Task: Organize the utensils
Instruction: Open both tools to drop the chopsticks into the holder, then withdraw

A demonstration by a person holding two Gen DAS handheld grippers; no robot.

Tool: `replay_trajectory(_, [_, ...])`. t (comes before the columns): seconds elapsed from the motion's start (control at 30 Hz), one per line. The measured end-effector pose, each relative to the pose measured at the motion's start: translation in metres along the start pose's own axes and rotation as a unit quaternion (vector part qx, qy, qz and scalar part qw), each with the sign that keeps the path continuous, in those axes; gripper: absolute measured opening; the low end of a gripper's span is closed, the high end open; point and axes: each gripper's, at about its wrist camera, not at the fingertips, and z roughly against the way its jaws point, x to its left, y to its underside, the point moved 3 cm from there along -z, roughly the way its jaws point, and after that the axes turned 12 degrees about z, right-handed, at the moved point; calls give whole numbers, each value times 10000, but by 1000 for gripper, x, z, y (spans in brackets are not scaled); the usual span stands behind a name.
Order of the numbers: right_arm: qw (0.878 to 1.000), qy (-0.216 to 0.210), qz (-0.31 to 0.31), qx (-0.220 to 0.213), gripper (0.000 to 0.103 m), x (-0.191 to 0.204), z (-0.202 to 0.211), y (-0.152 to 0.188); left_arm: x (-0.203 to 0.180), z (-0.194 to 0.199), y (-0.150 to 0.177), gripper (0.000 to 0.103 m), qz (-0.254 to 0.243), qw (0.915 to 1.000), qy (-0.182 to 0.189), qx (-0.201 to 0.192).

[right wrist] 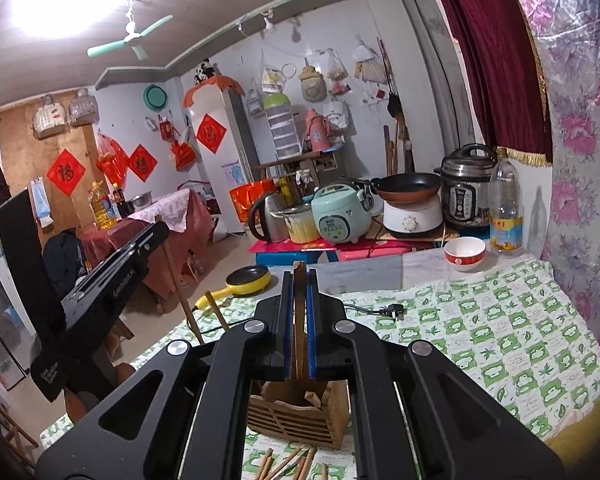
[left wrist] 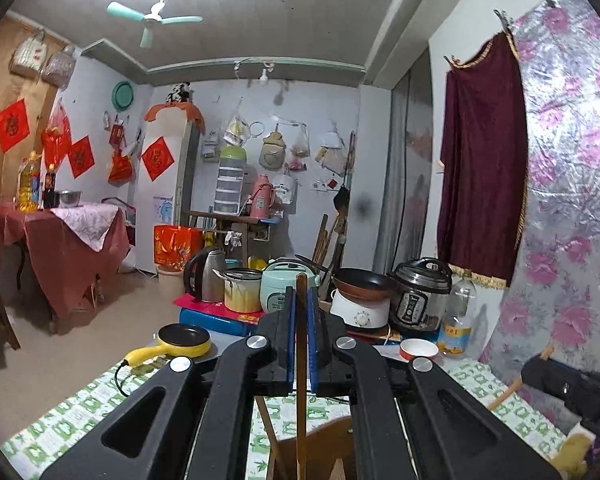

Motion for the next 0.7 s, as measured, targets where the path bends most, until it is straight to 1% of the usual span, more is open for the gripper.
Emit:
replay_trajectory(0.1, [9999, -13, 7, 124, 7, -1, -13, 4, 12, -12, 7, 6, 67, 9999, -19, 89])
replay_trajectory(0.2, [9996, -88, 38, 269, 7, 1, -24, 9, 19, -29, 22, 6, 74, 9994, 8, 338])
replay_trajectory(0.23, [9993, -155, 83, 343, 12, 3, -29, 11, 21, -35, 27, 7, 93, 9987, 54, 490])
replay_trajectory(0.27, [9992, -162, 95, 360, 14, 3, -30, 12, 24, -38, 32, 11, 166, 9981, 72, 581])
replay_trajectory(0.3, [9992, -160, 93, 367, 16, 3, -31, 13, 26, -40, 34, 30, 224, 9975, 113, 656])
replay_trajectory(0.33, [9991, -160, 78, 375, 20, 3, -32, 14, 26, -41, 36, 55, 249, 9972, 125, 699])
replay_trajectory(0.4, [9992, -153, 18, 366, 21, 1, -31, 14, 28, -35, 35, 64, 255, 9983, 16, 530])
replay_trajectory(0.43, [9992, -168, -31, 369, 22, -1, -30, 13, 27, -31, 35, 69, 213, 9986, 7, 491])
replay_trajectory(0.47, [9991, -183, -64, 371, 24, -3, -30, 14, 27, -27, 33, 71, 186, 9987, 19, 477])
replay_trajectory(0.5, [9990, -214, -125, 367, 24, -5, -29, 13, 26, -24, 31, 79, 186, 9988, 27, 458])
replay_trajectory(0.53, [9990, -220, -146, 362, 27, -6, -28, 13, 27, -19, 30, 89, 204, 9990, 13, 391])
replay_trajectory(0.6, [9991, -184, -182, 336, 31, -8, -26, 13, 28, -11, 27, 98, 212, 9995, -62, 244])
replay_trajectory(0.7, [9993, -151, -215, 270, 38, -10, -21, 10, 26, -4, 22, 98, 158, 9996, -56, 233])
